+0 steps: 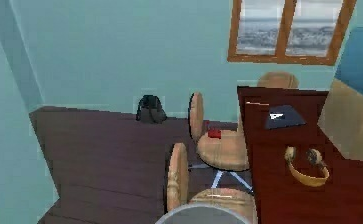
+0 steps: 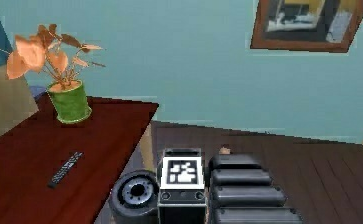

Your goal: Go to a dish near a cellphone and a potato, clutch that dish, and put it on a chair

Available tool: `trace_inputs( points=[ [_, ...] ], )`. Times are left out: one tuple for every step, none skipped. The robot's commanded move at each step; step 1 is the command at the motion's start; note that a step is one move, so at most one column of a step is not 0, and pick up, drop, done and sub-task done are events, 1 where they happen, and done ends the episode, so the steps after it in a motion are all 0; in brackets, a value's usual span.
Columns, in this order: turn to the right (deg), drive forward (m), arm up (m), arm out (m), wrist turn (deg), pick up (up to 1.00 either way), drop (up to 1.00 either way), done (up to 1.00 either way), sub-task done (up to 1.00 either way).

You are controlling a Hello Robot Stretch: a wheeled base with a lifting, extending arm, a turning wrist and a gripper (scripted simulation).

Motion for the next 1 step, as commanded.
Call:
trace_inputs(
  points=[
    [-30.0, 0.00, 0.00, 0.00, 0.0, 0.00, 0.00, 0.00, 0.00]
  ],
)
